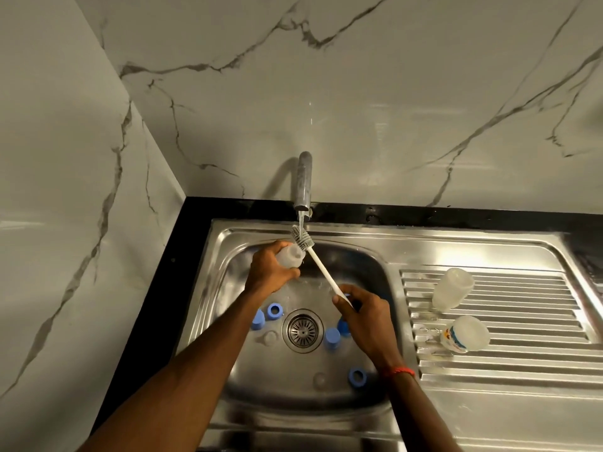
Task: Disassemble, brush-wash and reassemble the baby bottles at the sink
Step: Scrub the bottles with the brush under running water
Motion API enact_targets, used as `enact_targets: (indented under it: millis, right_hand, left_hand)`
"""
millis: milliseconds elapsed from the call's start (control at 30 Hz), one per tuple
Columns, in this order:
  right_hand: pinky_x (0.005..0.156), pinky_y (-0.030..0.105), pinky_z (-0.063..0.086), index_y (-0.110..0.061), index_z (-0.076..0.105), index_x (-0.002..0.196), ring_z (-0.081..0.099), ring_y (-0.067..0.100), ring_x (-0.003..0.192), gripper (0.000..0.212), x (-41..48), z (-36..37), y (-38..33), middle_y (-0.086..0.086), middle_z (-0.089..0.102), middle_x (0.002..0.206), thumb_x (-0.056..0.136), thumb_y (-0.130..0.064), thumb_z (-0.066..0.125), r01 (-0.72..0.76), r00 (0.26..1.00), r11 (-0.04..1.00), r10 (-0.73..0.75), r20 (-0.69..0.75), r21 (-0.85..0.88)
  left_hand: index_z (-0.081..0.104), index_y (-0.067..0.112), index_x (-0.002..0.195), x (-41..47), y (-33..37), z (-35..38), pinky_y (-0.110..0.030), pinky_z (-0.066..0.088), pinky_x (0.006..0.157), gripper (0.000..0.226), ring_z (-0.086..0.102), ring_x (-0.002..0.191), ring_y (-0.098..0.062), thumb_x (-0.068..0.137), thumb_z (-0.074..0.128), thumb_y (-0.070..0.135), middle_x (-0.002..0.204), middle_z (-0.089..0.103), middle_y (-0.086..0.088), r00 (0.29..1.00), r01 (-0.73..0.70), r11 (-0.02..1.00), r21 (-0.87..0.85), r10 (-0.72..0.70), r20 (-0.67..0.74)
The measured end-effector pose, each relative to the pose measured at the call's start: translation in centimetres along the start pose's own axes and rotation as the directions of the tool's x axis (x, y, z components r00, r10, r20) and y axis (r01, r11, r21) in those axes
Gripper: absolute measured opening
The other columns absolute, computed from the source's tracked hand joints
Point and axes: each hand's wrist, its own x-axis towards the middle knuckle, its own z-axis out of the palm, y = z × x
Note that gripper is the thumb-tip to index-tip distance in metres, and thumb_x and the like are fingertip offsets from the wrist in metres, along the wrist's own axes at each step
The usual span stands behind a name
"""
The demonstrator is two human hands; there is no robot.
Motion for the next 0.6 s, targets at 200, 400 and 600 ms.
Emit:
enact_targets:
  millis: [200, 400, 600]
  right_hand:
    - [0.065, 0.021, 0.056, -0.025, 0.072, 0.107, 0.067, 0.006, 0.069, 0.015, 0.1, -0.2, 1.2, -0.008, 0.071, 0.08, 0.092, -0.028, 0.069, -0.092, 0.994, 0.993, 0.096, -0.06, 0.069]
    - [0.067, 0.029, 0.059, -0.025, 0.072, 0.109, 0.068, 0.009, 0.072, 0.019, -0.6, -0.3, 2.5, -0.007, 0.072, 0.081, 0.092, -0.031, 0.069, -0.157, 0.982, 0.981, 0.167, -0.086, 0.112]
    - [0.063, 0.013, 0.048, -0.024, 0.07, 0.114, 0.066, 0.002, 0.072, 0.024, -0.9, -0.5, 3.3, -0.01, 0.07, 0.082, 0.094, -0.036, 0.067, -0.196, 0.98, 0.979, 0.194, -0.045, -0.052]
  left_hand:
    - [0.06, 0.022, 0.133, 0.3, 1.5, 0.3, -0.018, 0.045, 0.075, 0.07, 0.061, 0.101, -0.015, 0.069, 0.087, 0.012, 0.117, 0.063, 0.003, 0.999, -0.037, 0.997, -0.061, 0.039, 0.031]
    - [0.061, 0.021, 0.13, 0.2, 1.8, 0.3, -0.014, 0.043, 0.073, 0.066, 0.06, 0.102, -0.014, 0.07, 0.086, 0.01, 0.114, 0.061, 0.008, 0.999, -0.041, 0.994, -0.101, 0.042, 0.003]
    - [0.066, 0.024, 0.125, 0.0, 1.9, -1.2, -0.013, 0.047, 0.074, 0.064, 0.063, 0.1, -0.012, 0.065, 0.087, 0.012, 0.116, 0.066, 0.007, 0.991, -0.101, 0.99, -0.098, 0.092, -0.092]
